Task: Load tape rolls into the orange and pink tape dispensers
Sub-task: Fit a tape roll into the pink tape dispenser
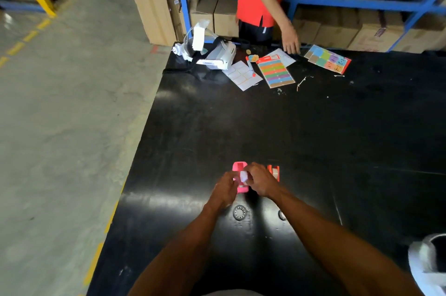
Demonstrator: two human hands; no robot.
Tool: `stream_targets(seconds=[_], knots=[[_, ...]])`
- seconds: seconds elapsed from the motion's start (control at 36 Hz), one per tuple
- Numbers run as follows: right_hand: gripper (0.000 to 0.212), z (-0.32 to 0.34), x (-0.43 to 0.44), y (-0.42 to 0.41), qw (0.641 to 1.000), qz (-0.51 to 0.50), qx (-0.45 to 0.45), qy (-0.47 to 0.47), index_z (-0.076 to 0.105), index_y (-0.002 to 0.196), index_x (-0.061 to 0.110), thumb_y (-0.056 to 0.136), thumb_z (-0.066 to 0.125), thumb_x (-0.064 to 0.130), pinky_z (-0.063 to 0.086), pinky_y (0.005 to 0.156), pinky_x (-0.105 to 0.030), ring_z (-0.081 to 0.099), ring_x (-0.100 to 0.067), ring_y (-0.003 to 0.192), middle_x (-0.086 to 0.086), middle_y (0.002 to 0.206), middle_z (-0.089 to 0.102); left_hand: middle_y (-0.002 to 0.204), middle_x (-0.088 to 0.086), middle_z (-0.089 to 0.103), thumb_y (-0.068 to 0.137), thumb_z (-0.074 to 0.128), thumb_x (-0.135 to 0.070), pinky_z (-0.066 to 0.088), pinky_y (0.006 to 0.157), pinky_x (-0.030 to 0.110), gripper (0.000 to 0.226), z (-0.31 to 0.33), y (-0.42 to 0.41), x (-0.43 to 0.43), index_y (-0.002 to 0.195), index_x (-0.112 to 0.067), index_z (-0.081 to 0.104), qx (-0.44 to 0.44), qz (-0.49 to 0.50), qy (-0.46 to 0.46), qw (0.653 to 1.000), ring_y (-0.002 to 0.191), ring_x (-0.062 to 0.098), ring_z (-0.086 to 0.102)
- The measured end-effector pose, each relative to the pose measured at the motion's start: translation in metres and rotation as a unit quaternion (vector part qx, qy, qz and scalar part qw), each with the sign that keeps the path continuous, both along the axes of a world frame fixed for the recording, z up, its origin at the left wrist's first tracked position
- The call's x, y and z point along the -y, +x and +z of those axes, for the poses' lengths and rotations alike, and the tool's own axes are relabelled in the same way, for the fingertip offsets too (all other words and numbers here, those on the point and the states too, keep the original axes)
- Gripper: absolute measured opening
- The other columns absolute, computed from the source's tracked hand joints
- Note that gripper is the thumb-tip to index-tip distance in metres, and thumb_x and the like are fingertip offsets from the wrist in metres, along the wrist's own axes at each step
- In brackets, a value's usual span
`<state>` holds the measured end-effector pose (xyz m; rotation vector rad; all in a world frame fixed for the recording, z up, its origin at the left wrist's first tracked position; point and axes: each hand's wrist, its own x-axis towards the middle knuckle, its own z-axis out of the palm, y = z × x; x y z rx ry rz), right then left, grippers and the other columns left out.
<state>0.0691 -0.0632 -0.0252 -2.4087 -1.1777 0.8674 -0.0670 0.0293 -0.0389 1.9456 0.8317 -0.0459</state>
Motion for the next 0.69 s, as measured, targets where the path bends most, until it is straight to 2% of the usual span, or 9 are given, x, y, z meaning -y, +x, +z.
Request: stream_targets(seconds=[0.11,0.22,0.31,0.36,0.47,0.56,0.58,0.64,0.69], knots=[[0.017,0.011,0.004,-0.009,1.000,-0.010,-0.003,0.003,0.070,0.095,0.006,0.085,0.065,0.019,0.048,0.076,-0.036,0.066,-0.035,0.096,-0.018,0.101,0.069,0.098,0.016,0.075,0.091,0.054,-0.026,0.054,0.078,0.028,0.035,0.009,-0.002,0.013,0.116,-0.005,0.067,0.058,0.083,-0.056,0.993,0.085,0.020,0.069],[0.016,0.020,0.011,-0.017,1.000,0.002,0.007,-0.013,0.067,0.096,0.004,0.087,0.064,0.017,0.040,0.072,-0.031,0.064,-0.037,0.101,-0.020,0.106,0.068,0.088,0.010,0.077,0.085,0.064,-0.024,0.058,0.073,0.022,0.025,0.008,-0.005,0.018,0.101,-0.009,0.076,0.057,0.117,-0.069,0.989,0.080,0.018,0.071],[0.018,0.025,0.017,-0.023,0.999,0.021,0.013,-0.031,0.068,0.099,0.002,0.087,0.064,0.016,0.046,0.077,-0.035,0.065,-0.038,0.102,-0.020,0.108,0.069,0.087,0.016,0.077,0.078,0.067,-0.023,0.061,0.078,0.045,0.022,0.002,-0.008,0.019,0.093,-0.011,0.078,0.052,0.141,-0.097,0.984,0.076,0.022,0.072],[0.016,0.026,0.020,-0.026,0.998,0.031,0.013,-0.045,0.070,0.096,0.001,0.086,0.066,0.012,0.047,0.076,-0.035,0.066,-0.037,0.099,-0.019,0.105,0.071,0.087,0.021,0.076,0.083,0.069,-0.011,0.060,0.078,0.050,0.013,0.002,-0.011,0.021,0.092,-0.006,0.077,0.052,0.145,-0.110,0.982,0.075,0.025,0.070],[0.019,0.033,0.027,-0.037,1.000,0.014,-0.003,-0.024,0.068,0.099,0.001,0.087,0.066,0.015,0.044,0.073,-0.032,0.066,-0.036,0.098,-0.018,0.105,0.072,0.091,0.020,0.075,0.087,0.067,-0.008,0.062,0.077,0.038,0.015,0.013,-0.022,0.029,0.098,-0.001,0.075,0.078,0.138,-0.098,0.983,0.075,0.020,0.069],[0.022,0.038,0.032,-0.045,1.000,0.004,-0.004,-0.012,0.067,0.100,0.000,0.089,0.064,0.019,0.041,0.069,-0.029,0.067,-0.035,0.095,-0.019,0.103,0.072,0.084,0.010,0.074,0.087,0.068,-0.011,0.058,0.068,0.019,0.016,0.014,-0.029,0.028,0.100,-0.004,0.074,0.096,0.115,-0.081,0.985,0.066,0.004,0.068],[0.023,0.039,0.034,-0.048,1.000,0.003,-0.005,-0.009,0.067,0.099,0.000,0.089,0.064,0.019,0.042,0.069,-0.029,0.067,-0.035,0.094,-0.019,0.102,0.073,0.082,0.008,0.073,0.086,0.068,-0.011,0.058,0.067,0.019,0.014,0.014,-0.032,0.029,0.098,-0.005,0.074,0.101,0.107,-0.078,0.986,0.065,0.002,0.067],[0.019,0.040,0.036,-0.053,1.000,0.000,-0.012,-0.012,0.069,0.096,0.002,0.087,0.065,0.017,0.042,0.069,-0.028,0.069,-0.033,0.093,-0.018,0.100,0.074,0.081,0.010,0.074,0.085,0.067,-0.012,0.060,0.070,0.029,0.013,0.012,-0.038,0.028,0.093,-0.006,0.075,0.101,0.098,-0.073,0.987,0.069,0.008,0.067],[0.012,0.041,0.041,-0.056,1.000,0.004,-0.015,-0.023,0.071,0.088,0.006,0.082,0.064,0.013,0.045,0.068,-0.029,0.070,-0.030,0.090,-0.015,0.095,0.075,0.079,0.011,0.073,0.086,0.065,-0.005,0.060,0.068,0.028,0.011,0.010,-0.045,0.028,0.092,-0.002,0.073,0.099,0.102,-0.078,0.987,0.066,0.007,0.068]])
